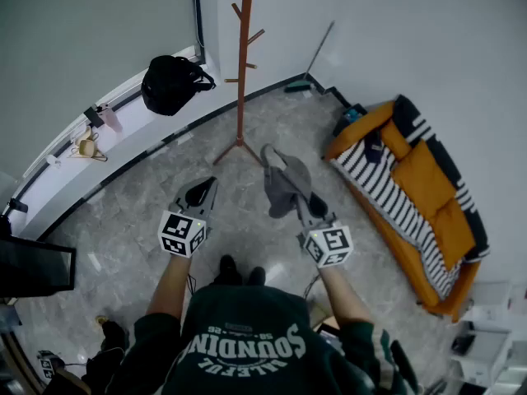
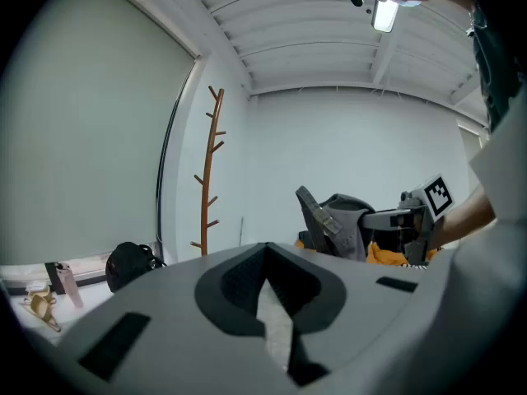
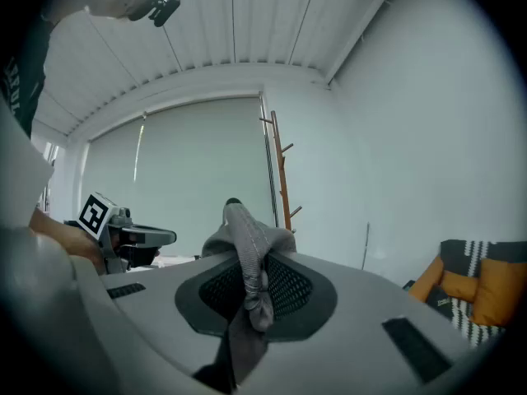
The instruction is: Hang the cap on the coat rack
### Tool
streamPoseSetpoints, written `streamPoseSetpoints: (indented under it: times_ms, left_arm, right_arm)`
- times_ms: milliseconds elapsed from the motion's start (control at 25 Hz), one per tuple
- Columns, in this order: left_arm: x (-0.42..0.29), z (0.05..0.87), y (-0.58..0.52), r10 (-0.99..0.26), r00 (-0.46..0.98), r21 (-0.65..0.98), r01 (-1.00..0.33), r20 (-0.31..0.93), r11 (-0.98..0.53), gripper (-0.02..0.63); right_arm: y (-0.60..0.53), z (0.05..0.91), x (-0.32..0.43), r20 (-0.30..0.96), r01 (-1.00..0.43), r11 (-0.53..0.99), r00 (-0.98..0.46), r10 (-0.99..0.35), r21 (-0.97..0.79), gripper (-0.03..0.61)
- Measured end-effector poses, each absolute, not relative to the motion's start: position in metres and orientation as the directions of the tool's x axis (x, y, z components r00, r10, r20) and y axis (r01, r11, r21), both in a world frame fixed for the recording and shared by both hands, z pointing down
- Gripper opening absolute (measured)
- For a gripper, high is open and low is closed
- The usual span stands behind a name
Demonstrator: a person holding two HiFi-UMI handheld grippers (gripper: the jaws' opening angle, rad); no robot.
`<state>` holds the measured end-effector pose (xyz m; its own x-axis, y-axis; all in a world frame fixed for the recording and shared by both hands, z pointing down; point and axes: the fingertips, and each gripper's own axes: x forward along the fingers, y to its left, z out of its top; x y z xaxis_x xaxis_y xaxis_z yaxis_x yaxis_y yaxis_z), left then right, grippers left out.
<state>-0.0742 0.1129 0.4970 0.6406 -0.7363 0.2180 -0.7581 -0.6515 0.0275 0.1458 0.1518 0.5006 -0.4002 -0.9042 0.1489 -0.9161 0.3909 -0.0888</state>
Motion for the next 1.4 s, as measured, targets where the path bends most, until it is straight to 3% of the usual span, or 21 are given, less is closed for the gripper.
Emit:
streamPoseSetpoints:
  times_ms: [1400]
  left_arm:
    - [-0.037, 0.494, 0.129, -0.728, 0.646, 0.038, -0.753, 0.23, -0.657, 0.0]
  right_arm:
    - [0.157, 0.505, 0.153, 0.174, -0.88, 0.455, -0.473, -0.864, -0.134, 0.041]
